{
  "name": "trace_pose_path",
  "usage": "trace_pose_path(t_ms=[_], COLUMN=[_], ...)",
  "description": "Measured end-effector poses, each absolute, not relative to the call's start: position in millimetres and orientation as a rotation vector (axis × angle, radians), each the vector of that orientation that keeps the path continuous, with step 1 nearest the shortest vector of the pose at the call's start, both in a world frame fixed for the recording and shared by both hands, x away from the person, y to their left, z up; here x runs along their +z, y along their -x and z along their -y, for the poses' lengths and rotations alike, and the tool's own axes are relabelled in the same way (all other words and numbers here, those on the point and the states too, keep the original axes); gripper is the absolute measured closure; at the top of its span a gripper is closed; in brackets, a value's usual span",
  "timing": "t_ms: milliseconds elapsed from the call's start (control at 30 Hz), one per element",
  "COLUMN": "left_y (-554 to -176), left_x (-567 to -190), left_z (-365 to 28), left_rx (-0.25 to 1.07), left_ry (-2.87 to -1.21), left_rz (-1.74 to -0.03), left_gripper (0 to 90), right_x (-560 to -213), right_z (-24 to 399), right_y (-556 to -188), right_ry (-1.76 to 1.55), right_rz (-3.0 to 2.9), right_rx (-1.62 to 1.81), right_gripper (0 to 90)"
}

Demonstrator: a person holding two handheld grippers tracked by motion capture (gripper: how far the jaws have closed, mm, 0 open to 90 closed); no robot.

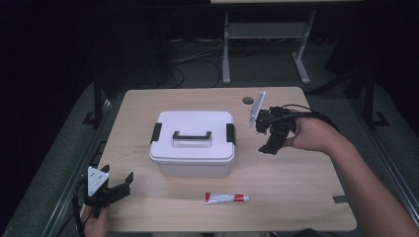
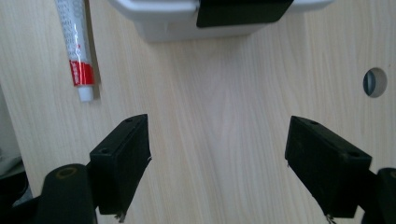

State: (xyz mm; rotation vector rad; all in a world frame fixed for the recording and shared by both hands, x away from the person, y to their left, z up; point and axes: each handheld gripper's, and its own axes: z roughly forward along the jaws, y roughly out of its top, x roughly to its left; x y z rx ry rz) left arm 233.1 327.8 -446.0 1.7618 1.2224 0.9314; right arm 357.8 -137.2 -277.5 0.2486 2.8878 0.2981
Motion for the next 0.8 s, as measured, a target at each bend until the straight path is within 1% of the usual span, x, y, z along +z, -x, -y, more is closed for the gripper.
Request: trace_pose_path(t_ms=[533, 800], left_y=[-232.5, -232.4], left_x=[-445.9, -445.7], left_z=[-327.8, -328.8], left_rx=[0.927, 0.932], left_ry=[-1.755, -1.752], left_rz=[-1.226, -1.223], left_gripper=[15.0, 15.0], right_x=[-258.9, -250.4], right_z=[98.2, 72.0], right_y=[-366.6, -369.5], right_ry=[-0.183, -0.135], right_rz=[-2.909, -2.917], right_rx=[0.319, 0.337], right_gripper=[21.7, 21.8])
